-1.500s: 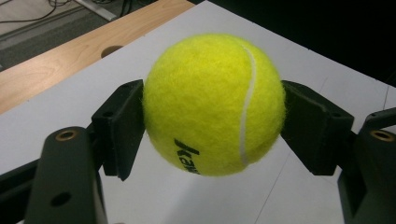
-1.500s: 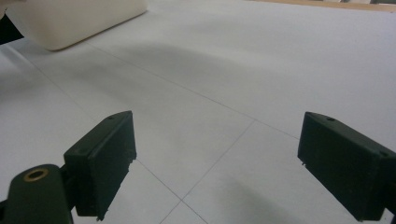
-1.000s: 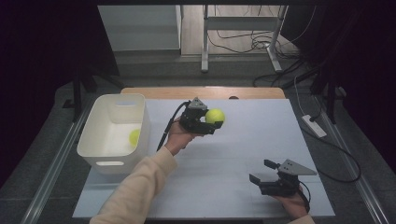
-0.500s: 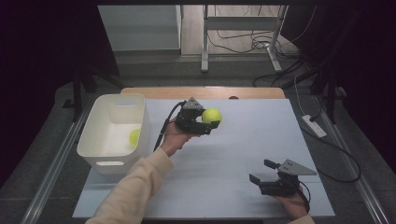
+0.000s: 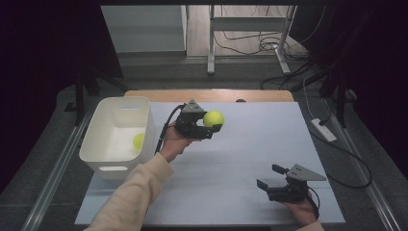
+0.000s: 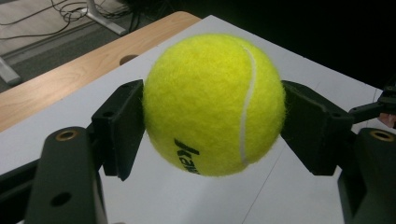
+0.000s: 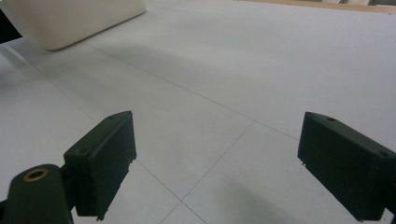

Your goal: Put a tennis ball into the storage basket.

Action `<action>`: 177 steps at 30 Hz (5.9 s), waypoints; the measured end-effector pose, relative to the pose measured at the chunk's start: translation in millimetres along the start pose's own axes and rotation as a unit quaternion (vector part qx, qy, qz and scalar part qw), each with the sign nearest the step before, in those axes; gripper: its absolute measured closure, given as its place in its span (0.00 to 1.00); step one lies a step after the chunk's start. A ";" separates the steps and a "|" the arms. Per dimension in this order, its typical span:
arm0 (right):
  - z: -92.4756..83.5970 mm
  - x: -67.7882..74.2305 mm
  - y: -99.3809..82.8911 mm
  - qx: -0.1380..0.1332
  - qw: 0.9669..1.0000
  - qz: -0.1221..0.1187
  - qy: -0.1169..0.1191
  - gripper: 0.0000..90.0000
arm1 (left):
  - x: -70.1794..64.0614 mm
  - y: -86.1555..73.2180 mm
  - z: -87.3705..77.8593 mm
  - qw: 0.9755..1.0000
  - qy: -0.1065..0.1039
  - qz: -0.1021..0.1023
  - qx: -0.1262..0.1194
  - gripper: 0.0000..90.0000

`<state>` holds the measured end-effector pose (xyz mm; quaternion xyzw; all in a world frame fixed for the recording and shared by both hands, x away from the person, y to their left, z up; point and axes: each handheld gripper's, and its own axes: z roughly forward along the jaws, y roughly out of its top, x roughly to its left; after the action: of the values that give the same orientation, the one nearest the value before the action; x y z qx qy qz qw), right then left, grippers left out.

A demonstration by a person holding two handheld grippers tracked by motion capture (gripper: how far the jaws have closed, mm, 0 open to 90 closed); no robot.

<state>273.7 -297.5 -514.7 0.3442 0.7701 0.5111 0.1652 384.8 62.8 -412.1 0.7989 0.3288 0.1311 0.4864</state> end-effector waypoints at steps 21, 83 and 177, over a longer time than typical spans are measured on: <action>0.2 0.6 0.2 0.000 1.000 0.001 0.000 0.13 | 7.5 -1.0 -25.9 1.000 0.018 0.001 -0.009 0.31; 0.1 1.3 0.7 0.000 1.000 -0.003 -0.003 0.13 | 40.1 -8.4 -99.1 0.996 0.077 -0.026 -0.041 0.31; -0.3 1.7 1.1 0.001 1.000 -0.004 -0.010 0.13 | 91.7 -69.5 -192.2 0.971 0.215 -0.103 -0.014 0.30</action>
<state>272.7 -296.3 -513.4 0.3469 0.7703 0.5059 0.1744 324.2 277.0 -387.5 0.7068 0.5039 0.2539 0.4267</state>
